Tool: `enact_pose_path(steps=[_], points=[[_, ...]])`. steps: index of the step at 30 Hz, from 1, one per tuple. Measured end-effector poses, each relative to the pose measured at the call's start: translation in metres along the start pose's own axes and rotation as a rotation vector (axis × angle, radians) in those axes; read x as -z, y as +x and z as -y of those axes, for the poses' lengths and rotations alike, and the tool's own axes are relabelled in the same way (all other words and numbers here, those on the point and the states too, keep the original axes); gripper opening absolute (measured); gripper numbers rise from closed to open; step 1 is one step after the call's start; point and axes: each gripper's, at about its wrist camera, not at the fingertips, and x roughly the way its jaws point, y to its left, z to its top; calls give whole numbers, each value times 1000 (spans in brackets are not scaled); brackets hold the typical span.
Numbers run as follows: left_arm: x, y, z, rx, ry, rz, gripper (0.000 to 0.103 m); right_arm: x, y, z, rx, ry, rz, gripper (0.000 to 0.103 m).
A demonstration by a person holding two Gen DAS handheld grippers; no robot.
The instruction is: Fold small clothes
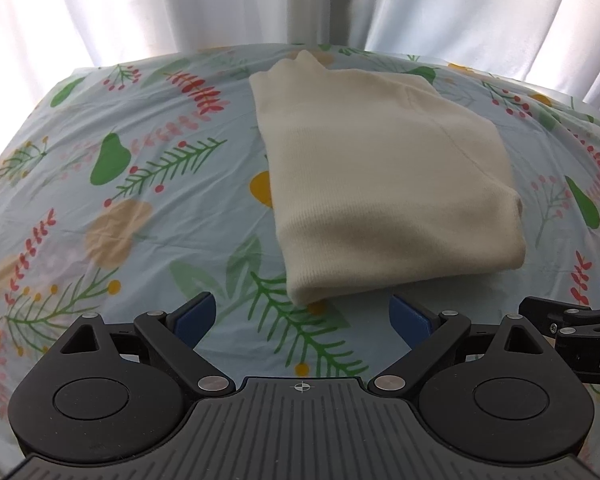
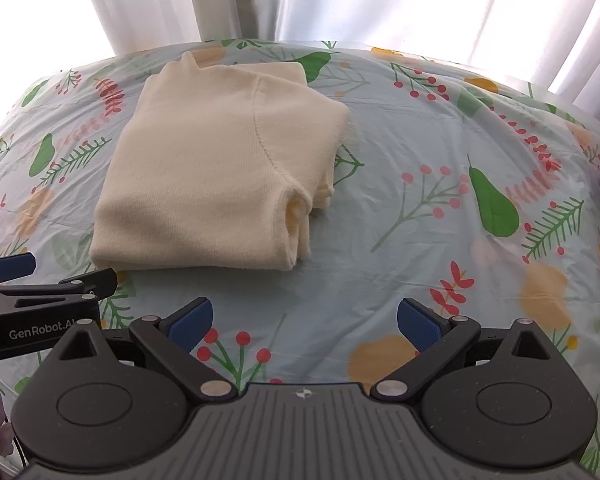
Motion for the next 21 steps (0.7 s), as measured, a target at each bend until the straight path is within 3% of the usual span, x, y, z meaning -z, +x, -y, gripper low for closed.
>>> enact_pose_path(steps=[21], points=[[1, 3, 1, 9, -5, -15, 97, 0, -1, 0, 2, 5, 3, 99]])
